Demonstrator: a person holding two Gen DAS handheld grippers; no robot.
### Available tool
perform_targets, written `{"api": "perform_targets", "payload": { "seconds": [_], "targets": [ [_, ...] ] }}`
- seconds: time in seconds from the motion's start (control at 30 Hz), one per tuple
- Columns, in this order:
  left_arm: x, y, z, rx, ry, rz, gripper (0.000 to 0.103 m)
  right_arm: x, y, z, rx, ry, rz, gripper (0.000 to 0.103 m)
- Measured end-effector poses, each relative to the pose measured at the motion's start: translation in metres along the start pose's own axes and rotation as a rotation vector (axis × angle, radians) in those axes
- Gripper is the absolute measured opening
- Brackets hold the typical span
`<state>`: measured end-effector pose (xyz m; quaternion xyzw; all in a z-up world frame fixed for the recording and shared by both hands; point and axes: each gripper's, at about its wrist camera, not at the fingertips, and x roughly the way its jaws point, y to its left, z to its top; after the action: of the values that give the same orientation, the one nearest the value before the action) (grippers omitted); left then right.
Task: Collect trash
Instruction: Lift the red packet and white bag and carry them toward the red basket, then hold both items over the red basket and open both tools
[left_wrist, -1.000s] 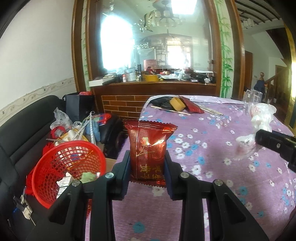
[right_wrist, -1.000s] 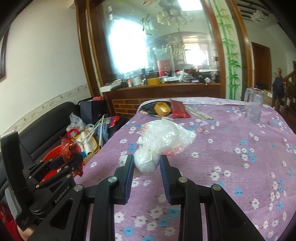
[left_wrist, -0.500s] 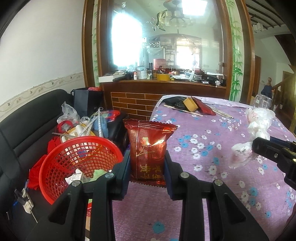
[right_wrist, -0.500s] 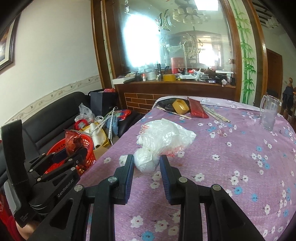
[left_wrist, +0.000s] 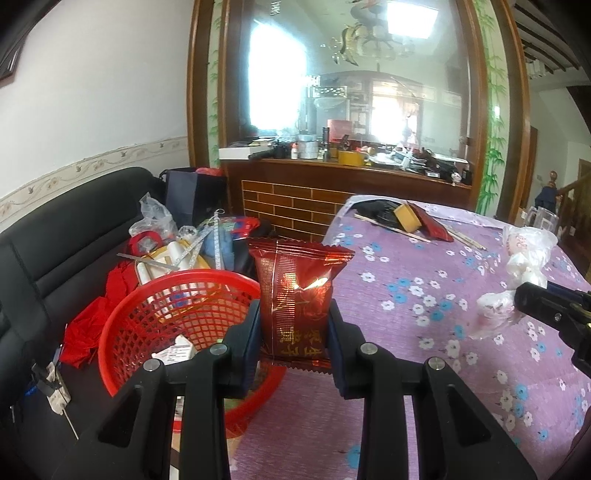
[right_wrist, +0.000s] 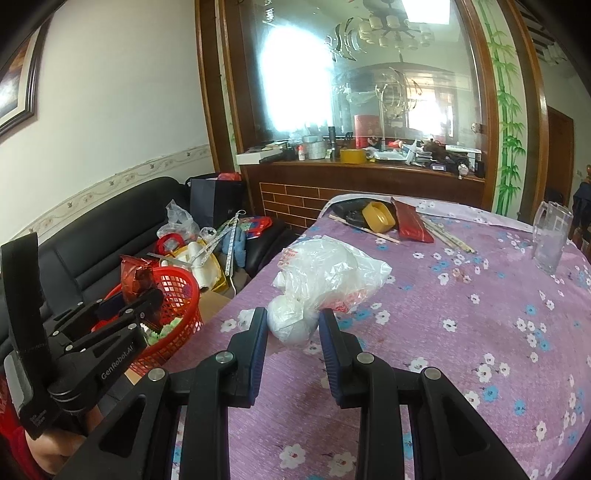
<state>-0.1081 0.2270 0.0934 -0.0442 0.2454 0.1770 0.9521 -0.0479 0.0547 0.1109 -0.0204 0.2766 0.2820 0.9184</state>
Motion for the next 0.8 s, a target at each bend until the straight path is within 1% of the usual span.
{"api": "perform_targets", "payload": {
  "seconds": [0.17,0.37,0.53,0.8],
  "targets": [
    [0.002,0.018,0.002,-0.024,0.002,0.021,0.031,0.006,0.008,0.004,-0.013,0.011,0.019,0.031],
    [0.005,0.047,0.000,-0.064,0.018,0.053,0.031,0.018,0.024,0.007,-0.042,0.040,0.061,0.031],
    [0.007,0.074,0.000,-0.096,0.026,0.093,0.031,0.029,0.040,0.013,-0.065,0.065,0.114,0.031],
    [0.011,0.100,-0.004,-0.118,0.046,0.134,0.031,0.048,0.070,0.024,-0.130,0.105,0.189,0.031]
  ]
}}
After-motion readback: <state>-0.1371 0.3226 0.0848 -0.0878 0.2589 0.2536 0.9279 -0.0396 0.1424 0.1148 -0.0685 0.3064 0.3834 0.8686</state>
